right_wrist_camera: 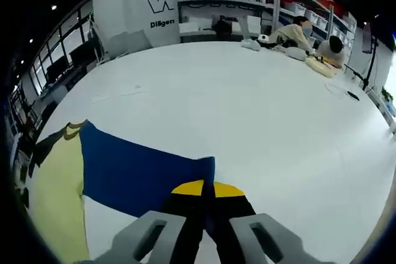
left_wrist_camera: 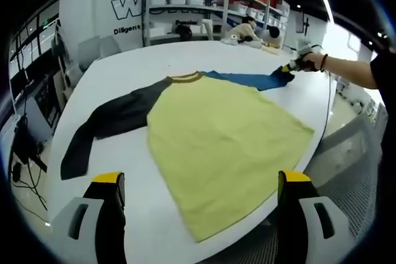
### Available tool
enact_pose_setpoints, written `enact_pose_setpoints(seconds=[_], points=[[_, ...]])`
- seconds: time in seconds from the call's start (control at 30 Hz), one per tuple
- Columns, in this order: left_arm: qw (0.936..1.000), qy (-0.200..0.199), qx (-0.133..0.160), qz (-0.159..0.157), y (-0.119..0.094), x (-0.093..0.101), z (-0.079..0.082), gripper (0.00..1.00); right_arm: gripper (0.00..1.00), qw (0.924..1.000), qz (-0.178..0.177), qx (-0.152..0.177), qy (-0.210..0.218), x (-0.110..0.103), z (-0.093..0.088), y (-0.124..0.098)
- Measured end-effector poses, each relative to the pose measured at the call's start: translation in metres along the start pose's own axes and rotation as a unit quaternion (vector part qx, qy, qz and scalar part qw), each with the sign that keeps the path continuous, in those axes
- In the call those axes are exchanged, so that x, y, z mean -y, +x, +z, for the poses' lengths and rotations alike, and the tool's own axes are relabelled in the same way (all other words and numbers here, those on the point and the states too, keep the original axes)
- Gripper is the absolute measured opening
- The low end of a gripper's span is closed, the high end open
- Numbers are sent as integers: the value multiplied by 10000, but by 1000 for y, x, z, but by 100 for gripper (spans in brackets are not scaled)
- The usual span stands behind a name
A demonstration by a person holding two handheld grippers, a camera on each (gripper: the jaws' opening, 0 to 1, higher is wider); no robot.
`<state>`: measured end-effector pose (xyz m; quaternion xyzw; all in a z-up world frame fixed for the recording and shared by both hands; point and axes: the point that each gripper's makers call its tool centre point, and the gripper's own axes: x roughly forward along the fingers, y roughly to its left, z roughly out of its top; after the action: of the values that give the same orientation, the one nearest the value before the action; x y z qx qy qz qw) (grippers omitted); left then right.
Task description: Fold the garment on the visible template until the final outline fits inside the template.
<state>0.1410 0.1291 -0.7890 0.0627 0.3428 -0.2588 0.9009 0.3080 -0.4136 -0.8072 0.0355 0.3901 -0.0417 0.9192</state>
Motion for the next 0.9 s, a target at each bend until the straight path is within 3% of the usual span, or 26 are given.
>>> enact_pose_setpoints(seconds=[0.3,0.43,0.63,0.9], points=[[10000,30,24,-22,-3,0,-1,99,0,9973,630,-21,370,-48,19,-3],[10000,89,13,-31,-3,1,-1,99,0,9947,973,19,324,-71,32,-1],[9999,87,42,-70,-3,2,0,99,0,9931,1169,-9,93,-100,40,-3],[9999,44,76,-145,-3,6,1,99,0,9850,1725,16,-31,-162,52,-11]])
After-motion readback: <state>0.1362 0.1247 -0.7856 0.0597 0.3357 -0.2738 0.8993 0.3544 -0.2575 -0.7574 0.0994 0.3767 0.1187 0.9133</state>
